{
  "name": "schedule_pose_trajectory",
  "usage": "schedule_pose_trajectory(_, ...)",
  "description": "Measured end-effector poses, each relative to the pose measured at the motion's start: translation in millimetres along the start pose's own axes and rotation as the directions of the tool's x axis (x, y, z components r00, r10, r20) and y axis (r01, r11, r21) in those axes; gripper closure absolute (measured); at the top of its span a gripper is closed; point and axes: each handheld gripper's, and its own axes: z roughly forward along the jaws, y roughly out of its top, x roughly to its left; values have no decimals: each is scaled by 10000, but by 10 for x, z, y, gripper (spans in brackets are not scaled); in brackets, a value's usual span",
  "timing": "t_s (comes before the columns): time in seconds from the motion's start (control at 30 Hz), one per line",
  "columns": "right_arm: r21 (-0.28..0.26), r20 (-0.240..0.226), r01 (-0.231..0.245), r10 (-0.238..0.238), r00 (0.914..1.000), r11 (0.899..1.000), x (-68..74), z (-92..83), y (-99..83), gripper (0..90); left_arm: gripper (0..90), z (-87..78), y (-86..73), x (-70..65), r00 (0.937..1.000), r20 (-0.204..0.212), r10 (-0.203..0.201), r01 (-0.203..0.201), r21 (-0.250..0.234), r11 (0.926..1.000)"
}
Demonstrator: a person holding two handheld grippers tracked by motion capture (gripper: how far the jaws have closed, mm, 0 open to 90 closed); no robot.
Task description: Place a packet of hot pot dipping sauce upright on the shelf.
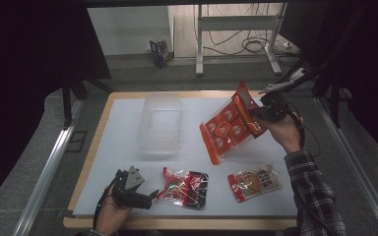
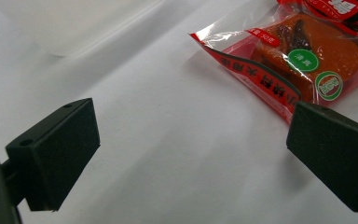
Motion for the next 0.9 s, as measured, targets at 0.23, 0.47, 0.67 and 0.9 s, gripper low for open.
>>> schedule_pose_trajectory(0.23,-171,-193,427,-430,9989,9989,218,-60,238,883,22,-5,-3,2,10000,-37,43,-43,-72,10000)
schedule_pose_trajectory(0.47,-460,-560,844,-869,9946,9954,459,-95,478,885,22,-14,-4,4,10000,-50,74,-75,-111,9999)
schedule_pose_trajectory(0.67,-681,-574,1047,-1087,9924,9922,593,-133,589,885,22,-21,-5,7,9999,-74,81,-82,-152,9998)
schedule_pose_trajectory(0.9,-781,-429,1309,-1345,9900,9883,713,-154,714,886,22,-23,-5,10,9999,-95,72,-73,-177,9998)
